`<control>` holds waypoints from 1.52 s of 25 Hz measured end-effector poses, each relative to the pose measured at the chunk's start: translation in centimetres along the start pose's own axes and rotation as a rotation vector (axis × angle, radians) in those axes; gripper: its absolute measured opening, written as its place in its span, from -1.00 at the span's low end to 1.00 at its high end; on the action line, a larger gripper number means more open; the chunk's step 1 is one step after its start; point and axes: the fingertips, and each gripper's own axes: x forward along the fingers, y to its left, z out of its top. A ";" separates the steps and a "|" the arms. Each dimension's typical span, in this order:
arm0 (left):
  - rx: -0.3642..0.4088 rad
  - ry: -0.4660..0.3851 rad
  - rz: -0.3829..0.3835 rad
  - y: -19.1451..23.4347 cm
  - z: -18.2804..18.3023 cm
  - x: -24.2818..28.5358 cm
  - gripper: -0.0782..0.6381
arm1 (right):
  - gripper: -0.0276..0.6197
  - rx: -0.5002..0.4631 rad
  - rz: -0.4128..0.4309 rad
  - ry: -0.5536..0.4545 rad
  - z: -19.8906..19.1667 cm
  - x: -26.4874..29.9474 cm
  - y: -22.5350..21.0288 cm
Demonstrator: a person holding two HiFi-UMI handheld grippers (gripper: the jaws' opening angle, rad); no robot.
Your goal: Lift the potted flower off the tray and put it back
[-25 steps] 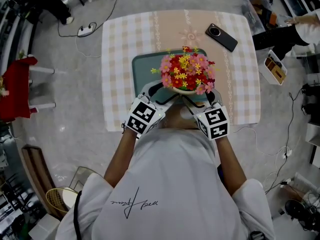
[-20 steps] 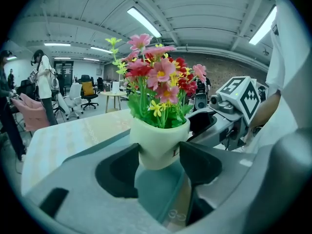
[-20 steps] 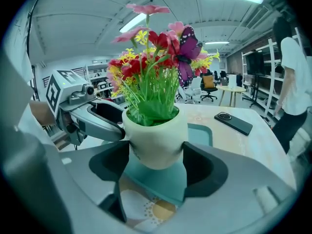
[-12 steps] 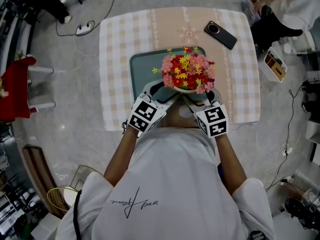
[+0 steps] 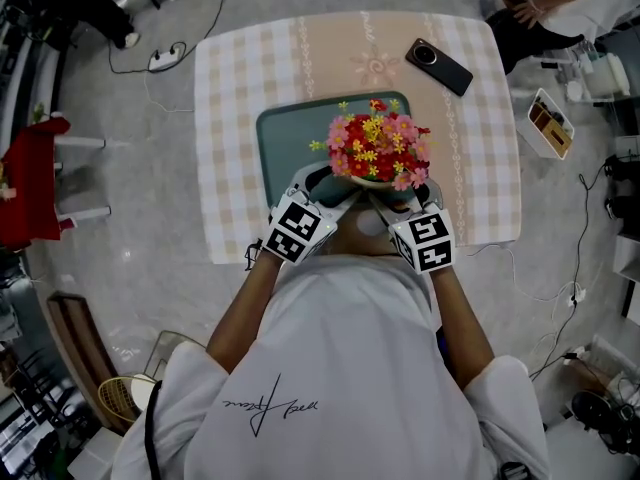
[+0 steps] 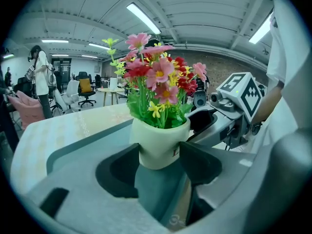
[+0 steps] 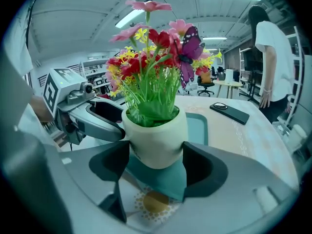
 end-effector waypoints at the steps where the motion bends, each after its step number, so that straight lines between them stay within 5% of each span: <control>1: 0.004 0.002 -0.002 -0.1 -0.1 0.2 -0.06 | 0.16 0.002 -0.003 0.004 -0.2 0.0 -0.1; 38: 0.007 0.027 -0.034 0.1 -2.0 3.0 -0.07 | 0.16 0.014 -0.062 0.057 -2.6 1.3 -1.7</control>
